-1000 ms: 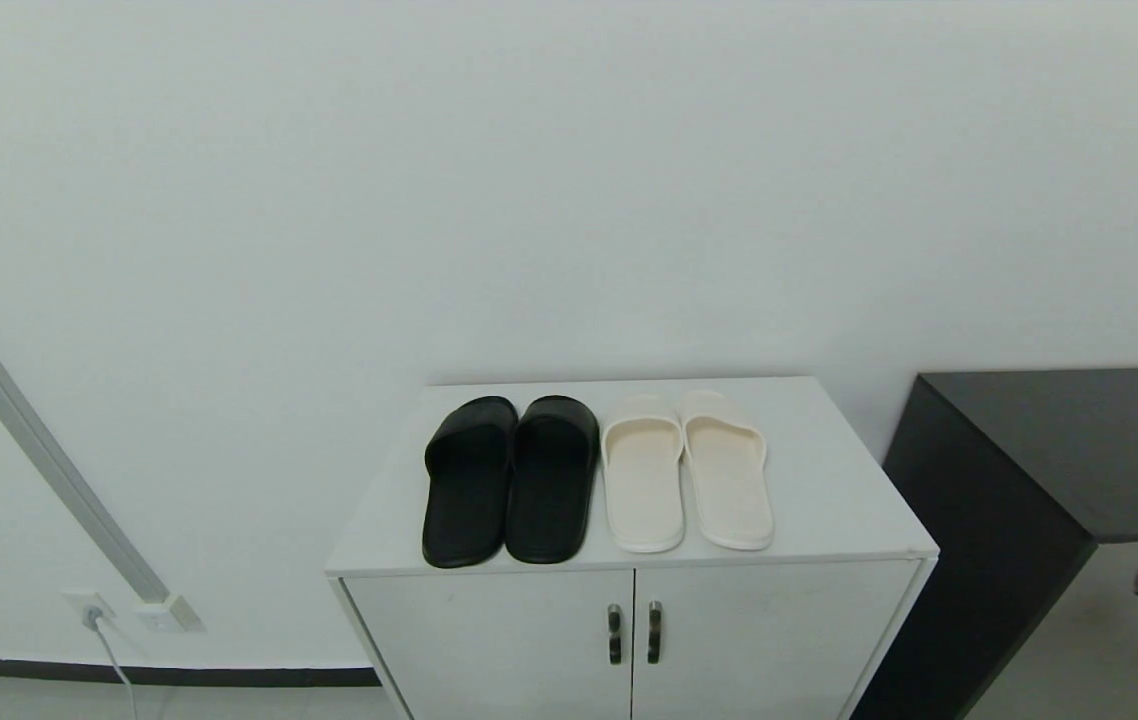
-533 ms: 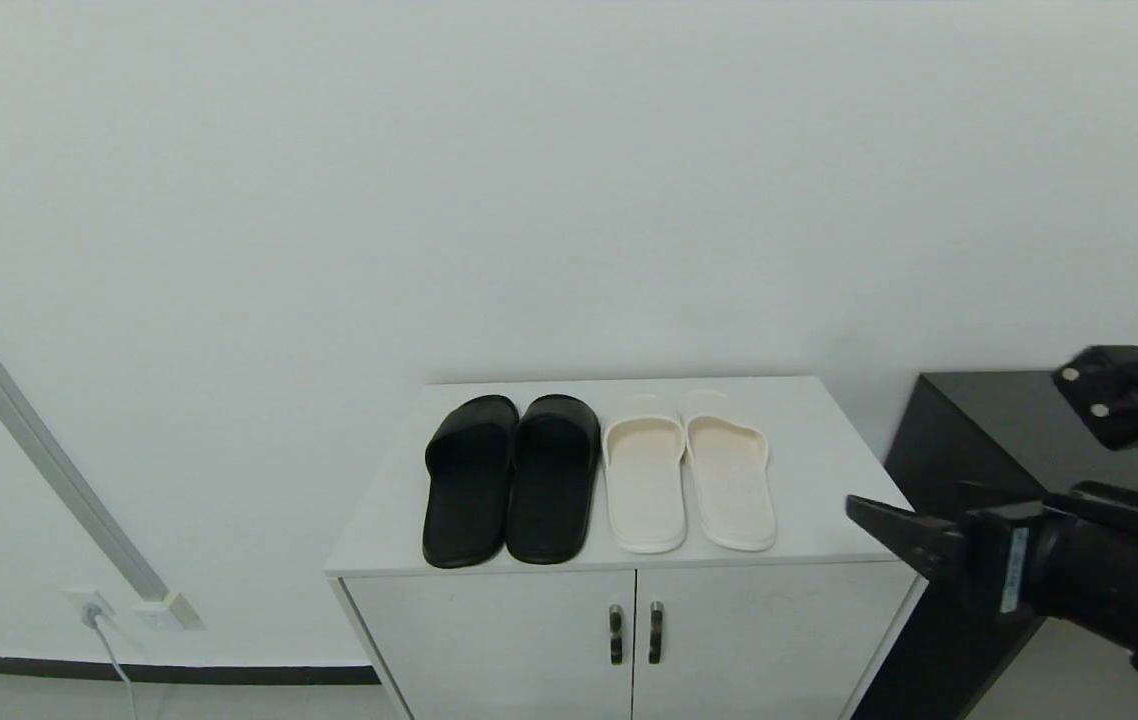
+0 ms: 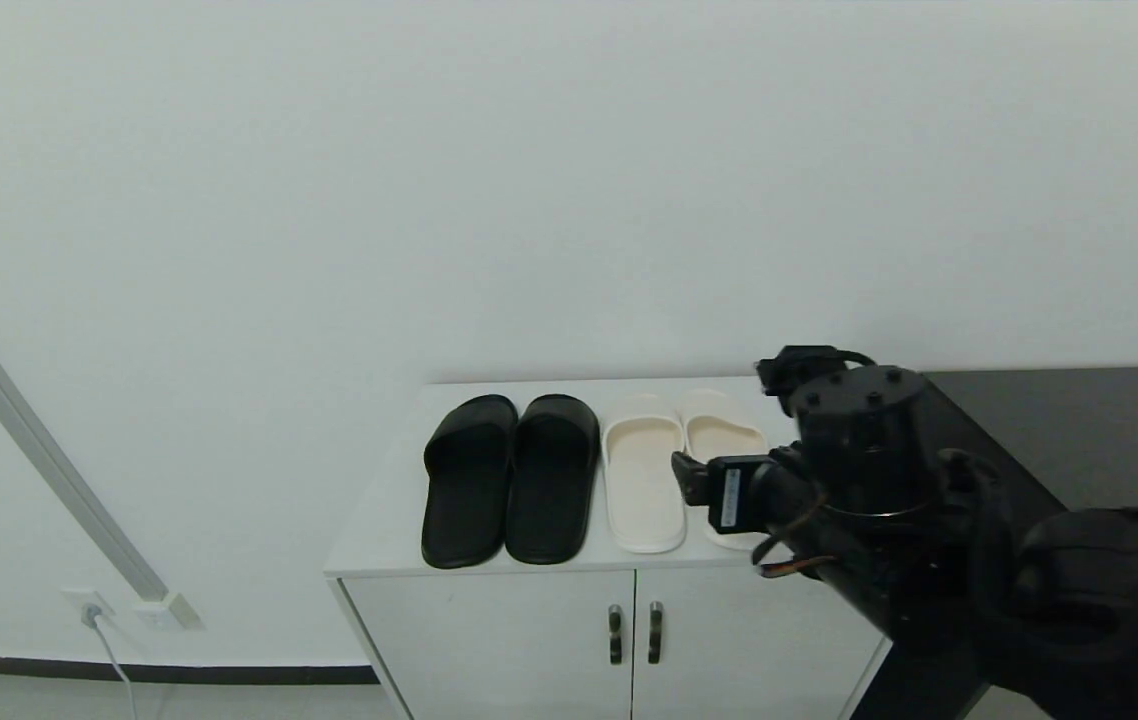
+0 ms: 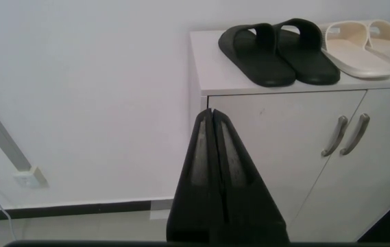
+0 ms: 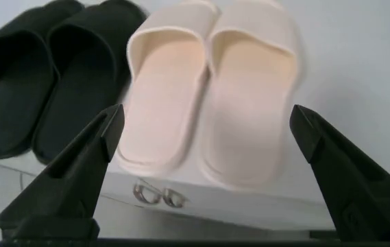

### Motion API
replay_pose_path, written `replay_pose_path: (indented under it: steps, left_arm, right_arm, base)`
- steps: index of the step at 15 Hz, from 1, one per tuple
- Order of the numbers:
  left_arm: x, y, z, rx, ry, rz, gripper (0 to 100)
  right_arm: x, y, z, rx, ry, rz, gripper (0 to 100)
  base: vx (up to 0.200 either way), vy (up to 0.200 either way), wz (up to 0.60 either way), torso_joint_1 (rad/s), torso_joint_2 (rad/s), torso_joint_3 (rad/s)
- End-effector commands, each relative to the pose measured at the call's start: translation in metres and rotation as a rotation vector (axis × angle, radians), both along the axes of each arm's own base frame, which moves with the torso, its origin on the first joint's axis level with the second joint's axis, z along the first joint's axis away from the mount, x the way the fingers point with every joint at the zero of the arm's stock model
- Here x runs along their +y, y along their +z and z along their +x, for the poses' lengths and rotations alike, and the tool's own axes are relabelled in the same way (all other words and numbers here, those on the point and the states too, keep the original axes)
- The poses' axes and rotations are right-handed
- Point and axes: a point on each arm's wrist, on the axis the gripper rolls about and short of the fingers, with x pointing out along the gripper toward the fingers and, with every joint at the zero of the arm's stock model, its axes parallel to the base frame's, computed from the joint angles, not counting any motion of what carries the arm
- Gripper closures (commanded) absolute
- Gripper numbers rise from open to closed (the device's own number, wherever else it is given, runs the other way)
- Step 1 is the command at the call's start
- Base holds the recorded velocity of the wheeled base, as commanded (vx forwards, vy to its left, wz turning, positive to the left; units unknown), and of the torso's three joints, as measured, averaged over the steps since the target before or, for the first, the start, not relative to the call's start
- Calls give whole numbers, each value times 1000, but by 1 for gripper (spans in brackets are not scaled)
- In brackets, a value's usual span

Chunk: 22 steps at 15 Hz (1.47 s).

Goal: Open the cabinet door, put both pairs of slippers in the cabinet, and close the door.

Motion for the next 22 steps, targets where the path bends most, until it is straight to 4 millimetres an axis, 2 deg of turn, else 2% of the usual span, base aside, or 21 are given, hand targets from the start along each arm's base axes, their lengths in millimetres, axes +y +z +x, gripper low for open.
replay_pose_path:
  steps: [1, 4, 12, 17, 18, 22]
  left_arm:
    - [0, 0, 0, 0, 1, 0, 100]
    - [0, 0, 0, 0, 0, 0, 100]
    - [0, 0, 0, 0, 0, 0, 100]
    - [0, 0, 0, 0, 1, 0, 100]
    - [0, 0, 0, 0, 1, -2, 100]
    - [0, 0, 0, 0, 1, -3, 100]
  right_arm:
    - [26, -34, 36, 29, -40, -43, 0]
    - [35, -48, 69, 16, -116, -58, 0]
    - [47, -71, 113, -35, -138, -103, 0]
    - [47, -72, 123, -46, -149, -98, 0]
    - [47, -72, 123, -50, -149, -95, 100]
    - [47, -71, 123, -54, -144, -104, 100]
  base:
    - [0, 0, 0, 0, 0, 0]
    - [0, 0, 0, 0, 0, 0]
    - [0, 0, 0, 0, 0, 0]
    - [0, 0, 0, 0, 0, 0]
    - [0, 0, 0, 0, 0, 0]
    - [0, 0, 0, 0, 0, 0]
